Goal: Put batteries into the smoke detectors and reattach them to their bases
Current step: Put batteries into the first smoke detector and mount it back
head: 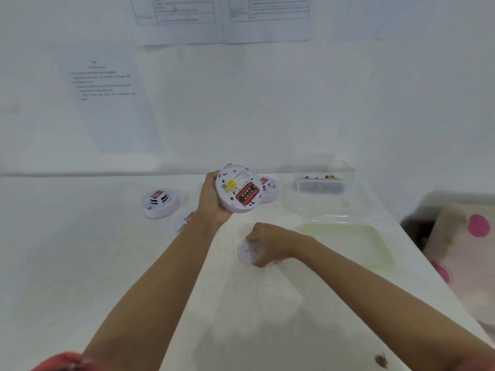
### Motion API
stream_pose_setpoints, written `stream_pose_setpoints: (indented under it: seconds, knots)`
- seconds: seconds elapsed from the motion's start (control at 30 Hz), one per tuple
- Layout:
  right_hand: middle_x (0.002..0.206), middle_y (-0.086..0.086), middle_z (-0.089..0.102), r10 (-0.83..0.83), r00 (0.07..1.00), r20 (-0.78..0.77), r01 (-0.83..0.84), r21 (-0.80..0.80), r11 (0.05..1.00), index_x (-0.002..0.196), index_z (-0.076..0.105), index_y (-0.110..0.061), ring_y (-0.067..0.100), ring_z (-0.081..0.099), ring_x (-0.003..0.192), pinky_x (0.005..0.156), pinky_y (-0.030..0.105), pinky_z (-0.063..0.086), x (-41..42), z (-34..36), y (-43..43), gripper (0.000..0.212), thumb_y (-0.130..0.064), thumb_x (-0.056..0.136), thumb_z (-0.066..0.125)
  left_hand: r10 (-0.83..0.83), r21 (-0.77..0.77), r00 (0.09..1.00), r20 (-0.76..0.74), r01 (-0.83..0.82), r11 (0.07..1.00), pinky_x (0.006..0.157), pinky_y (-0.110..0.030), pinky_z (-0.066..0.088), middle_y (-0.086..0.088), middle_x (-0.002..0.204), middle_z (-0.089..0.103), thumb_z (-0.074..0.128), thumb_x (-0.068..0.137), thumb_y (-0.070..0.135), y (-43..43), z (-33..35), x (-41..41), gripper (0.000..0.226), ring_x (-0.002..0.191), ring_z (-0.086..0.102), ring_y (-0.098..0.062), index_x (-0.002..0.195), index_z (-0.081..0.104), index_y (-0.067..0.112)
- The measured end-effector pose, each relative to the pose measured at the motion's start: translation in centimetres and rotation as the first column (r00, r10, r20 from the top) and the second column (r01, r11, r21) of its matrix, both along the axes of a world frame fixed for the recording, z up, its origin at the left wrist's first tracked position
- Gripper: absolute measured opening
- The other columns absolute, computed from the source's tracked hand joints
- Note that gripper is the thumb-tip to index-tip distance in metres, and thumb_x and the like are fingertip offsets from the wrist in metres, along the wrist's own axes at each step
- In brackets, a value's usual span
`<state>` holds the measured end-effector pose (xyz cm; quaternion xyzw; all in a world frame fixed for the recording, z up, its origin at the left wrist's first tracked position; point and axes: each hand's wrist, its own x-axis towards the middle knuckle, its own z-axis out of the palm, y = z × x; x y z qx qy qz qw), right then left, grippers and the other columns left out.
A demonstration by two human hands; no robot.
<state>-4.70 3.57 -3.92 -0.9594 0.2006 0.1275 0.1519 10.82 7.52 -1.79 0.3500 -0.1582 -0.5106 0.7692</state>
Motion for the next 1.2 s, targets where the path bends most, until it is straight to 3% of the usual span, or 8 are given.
stream_pose_setpoints:
  seconds: [0.07, 0.13, 0.3, 0.5, 0.7, 0.8, 1.1, 1.2]
  knots:
    - [0.128, 0.004, 0.047, -0.153, 0.988, 0.02, 0.152, 0.041, 0.988, 0.131, 0.048, -0.012, 0.021, 0.045, 0.121, 0.1, 0.032, 0.038, -0.7, 1.2, -0.6, 0.057, -0.029, 0.08, 0.069, -0.011, 0.011, 1.0, -0.009, 0.011, 1.0, 0.096, -0.05, 0.042, -0.01, 0.106, 0.064, 0.038, 0.092, 0.029, -0.2, -0.4, -0.1, 0.026, 0.101, 0.057, -0.03, 0.092, 0.063, 0.02]
    - [0.127, 0.007, 0.056, -0.322, 0.92, 0.225, 0.329, 0.005, 0.944, 0.12, 0.058, -0.008, 0.024, 0.053, 0.116, 0.099, 0.033, 0.044, -1.5, 3.5, -1.4, 0.037, -0.02, 0.086, 0.06, -0.029, -0.01, 1.0, -0.004, 0.029, 1.0, 0.098, -0.051, 0.039, -0.01, 0.107, 0.063, 0.038, 0.092, 0.029, -0.5, -0.2, -0.5, 0.026, 0.102, 0.057, -0.03, 0.093, 0.062, 0.02]
    - [0.117, 0.011, 0.06, -0.518, 0.529, 0.672, 0.517, 0.229, 0.825, 0.115, 0.062, -0.005, 0.023, 0.054, 0.109, 0.093, 0.029, 0.038, -2.9, 7.6, -2.1, 0.029, -0.017, 0.09, 0.054, -0.05, -0.073, 0.999, -0.003, 0.05, 0.996, 0.098, -0.047, 0.041, -0.014, 0.111, 0.059, 0.039, 0.094, 0.031, -2.5, 0.6, -2.5, 0.026, 0.101, 0.055, -0.03, 0.098, 0.059, 0.014]
    - [0.084, 0.008, 0.046, -0.528, 0.53, 0.664, 0.473, 0.286, 0.833, 0.093, 0.068, -0.005, 0.017, 0.042, 0.066, 0.05, 0.017, 0.025, -3.2, 6.0, -3.7, 0.031, -0.034, 0.084, 0.064, -0.026, -0.124, 0.995, -0.1, 0.013, 0.992, 0.077, -0.039, 0.051, -0.011, 0.096, 0.065, 0.04, 0.096, 0.029, -5.2, 1.3, -6.8, 0.022, 0.085, 0.062, -0.029, 0.102, 0.06, 0.021]
    - [0.095, 0.011, 0.057, -0.548, 0.519, 0.657, 0.455, 0.33, 0.827, 0.1, 0.07, -0.013, 0.012, 0.046, 0.079, 0.058, 0.011, 0.028, -5.7, 4.8, -8.0, 0.033, -0.038, 0.079, 0.069, 0.036, -0.078, 0.997, -0.069, -0.041, 0.996, 0.066, -0.029, 0.053, -0.008, 0.093, 0.062, 0.044, 0.092, 0.032, -8.7, 0.8, -9.8, 0.026, 0.077, 0.062, -0.023, 0.106, 0.056, 0.014]
    - [0.108, 0.009, 0.064, -0.583, 0.516, 0.627, 0.423, 0.405, 0.81, 0.11, 0.067, -0.013, 0.012, 0.05, 0.082, 0.072, 0.018, 0.038, -6.6, 4.3, -10.6, 0.046, -0.038, 0.072, 0.076, 0.108, -0.029, 0.994, 0.0, -0.108, 0.994, 0.057, -0.024, 0.052, -0.004, 0.075, 0.061, 0.045, 0.091, 0.033, -10.4, 0.4, -11.5, 0.028, 0.063, 0.061, -0.018, 0.079, 0.06, 0.013]
    - [0.101, 0.011, 0.07, -0.482, 0.696, 0.532, 0.228, 0.472, 0.851, 0.094, 0.069, -0.01, 0.027, 0.065, 0.084, 0.081, 0.039, 0.053, -7.6, 4.4, -15.0, 0.03, -0.021, 0.069, 0.082, 0.282, 0.058, 0.959, 0.015, -0.282, 0.958, 0.05, -0.022, 0.05, -0.007, 0.077, 0.053, 0.047, 0.092, 0.028, -12.1, -0.3, -12.9, 0.02, 0.058, 0.058, -0.019, 0.084, 0.053, 0.011]
    - [0.093, 0.008, 0.068, -0.453, 0.723, 0.521, 0.196, 0.474, 0.858, 0.09, 0.07, -0.013, 0.025, 0.062, 0.079, 0.075, 0.032, 0.049, -7.1, 4.8, -15.6, 0.026, -0.02, 0.068, 0.082, 0.314, 0.074, 0.949, 0.02, -0.314, 0.946, 0.05, -0.021, 0.048, -0.004, 0.074, 0.05, 0.045, 0.092, 0.027, -12.3, -0.2, -12.5, 0.019, 0.058, 0.055, -0.018, 0.077, 0.05, 0.015]
